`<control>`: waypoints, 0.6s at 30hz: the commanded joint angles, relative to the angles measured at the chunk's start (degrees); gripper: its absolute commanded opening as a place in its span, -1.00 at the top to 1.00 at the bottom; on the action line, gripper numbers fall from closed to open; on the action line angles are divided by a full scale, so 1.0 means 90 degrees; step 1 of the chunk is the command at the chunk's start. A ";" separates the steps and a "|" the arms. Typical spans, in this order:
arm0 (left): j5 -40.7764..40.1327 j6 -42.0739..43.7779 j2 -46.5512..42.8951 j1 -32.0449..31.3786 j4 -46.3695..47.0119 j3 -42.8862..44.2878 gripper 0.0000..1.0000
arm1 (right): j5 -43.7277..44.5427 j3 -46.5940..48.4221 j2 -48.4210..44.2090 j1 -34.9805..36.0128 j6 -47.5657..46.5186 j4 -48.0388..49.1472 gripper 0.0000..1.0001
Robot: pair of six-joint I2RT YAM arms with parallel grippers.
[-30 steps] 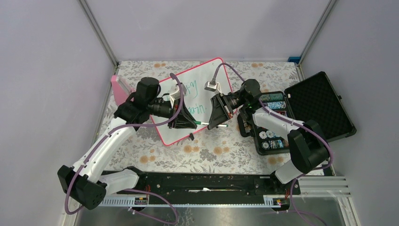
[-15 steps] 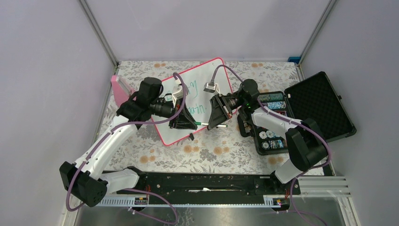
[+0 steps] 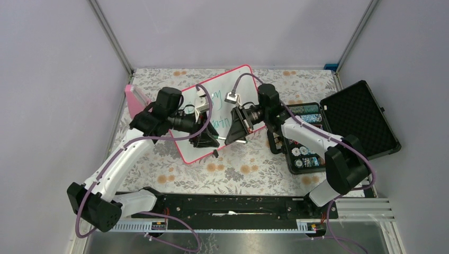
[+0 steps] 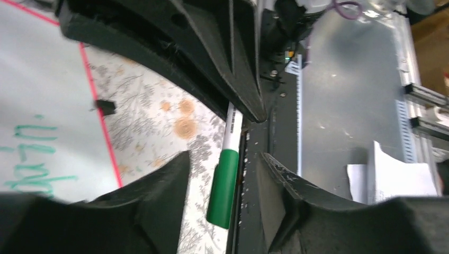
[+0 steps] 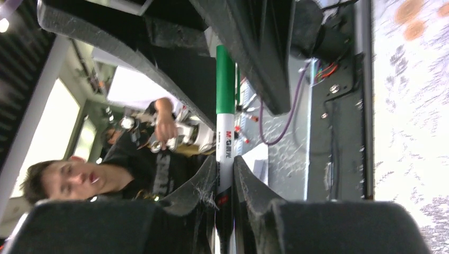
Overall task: Write a sentence on the whiteboard
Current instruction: Adjust the pen cap from the whiteboard marker, then pass from the right arm to the left
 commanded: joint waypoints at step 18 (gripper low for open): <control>-0.4913 0.3455 0.0528 -0.2662 -0.2509 0.2030 -0.19 | 0.0887 0.0554 -0.0508 0.0015 -0.3649 -0.4229 1.00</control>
